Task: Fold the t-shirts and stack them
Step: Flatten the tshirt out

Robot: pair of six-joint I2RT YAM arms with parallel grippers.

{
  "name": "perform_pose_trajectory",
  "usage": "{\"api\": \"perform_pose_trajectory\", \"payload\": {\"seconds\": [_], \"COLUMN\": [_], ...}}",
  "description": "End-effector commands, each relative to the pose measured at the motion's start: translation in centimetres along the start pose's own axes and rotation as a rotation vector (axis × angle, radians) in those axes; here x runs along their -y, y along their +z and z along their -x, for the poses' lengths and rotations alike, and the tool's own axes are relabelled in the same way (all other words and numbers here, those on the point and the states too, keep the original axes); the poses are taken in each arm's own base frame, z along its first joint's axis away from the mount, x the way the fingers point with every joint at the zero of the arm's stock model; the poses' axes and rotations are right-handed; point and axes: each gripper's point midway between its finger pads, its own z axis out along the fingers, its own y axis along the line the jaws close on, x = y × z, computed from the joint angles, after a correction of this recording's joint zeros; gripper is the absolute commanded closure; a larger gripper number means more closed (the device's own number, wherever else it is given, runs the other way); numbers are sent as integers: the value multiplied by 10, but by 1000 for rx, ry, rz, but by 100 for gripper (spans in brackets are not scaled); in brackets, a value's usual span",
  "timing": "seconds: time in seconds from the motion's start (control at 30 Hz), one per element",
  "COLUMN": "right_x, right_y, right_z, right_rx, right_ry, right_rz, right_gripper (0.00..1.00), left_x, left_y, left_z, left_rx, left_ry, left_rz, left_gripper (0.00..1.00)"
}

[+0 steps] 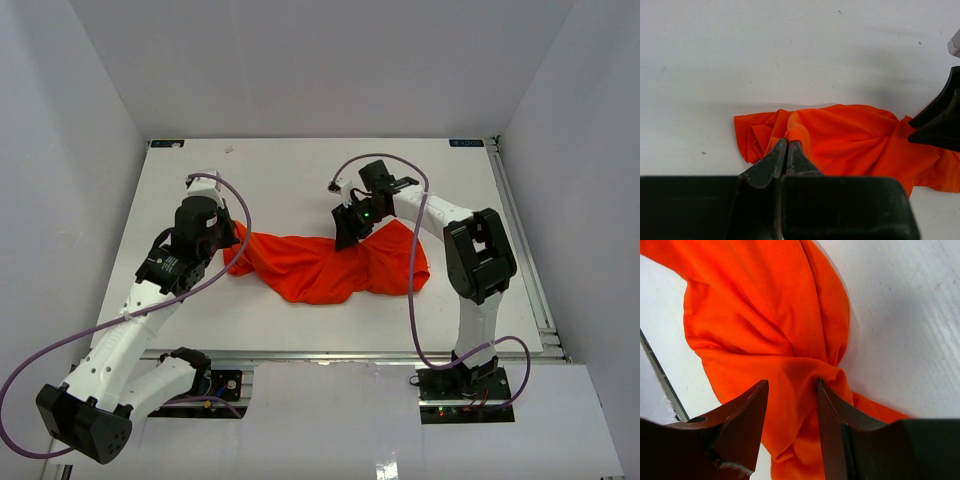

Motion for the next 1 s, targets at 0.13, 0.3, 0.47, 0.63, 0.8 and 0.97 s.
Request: {"api": "perform_pose_trajectory", "payload": {"seconds": [0.13, 0.3, 0.47, 0.63, 0.8, 0.97], "right_x": [9, 21, 21, 3, -7, -1], "right_y": [-2, -6, -4, 3, 7, 10], "right_z": [12, 13, 12, 16, 16, 9], "right_rx": [19, 17, 16, 31, 28, 11], "right_ry": [69, 50, 48, 44, 40, 54], "right_rz": [-95, -165, -169, -94, -72, -99], "right_gripper": [51, 53, 55, 60, 62, 64], "left_x": [3, 3, 4, 4, 4, 3], "left_y": [-3, -4, -5, -5, -6, -8], "left_z": [12, 13, 14, 17, 16, 16], "left_rx": [31, 36, 35, 41, 41, 46], "left_ry": [-15, -14, -17, -15, -17, -23], "left_rz": [-15, -15, -16, -18, -17, -17], "left_gripper": [92, 92, 92, 92, 92, 92]}}
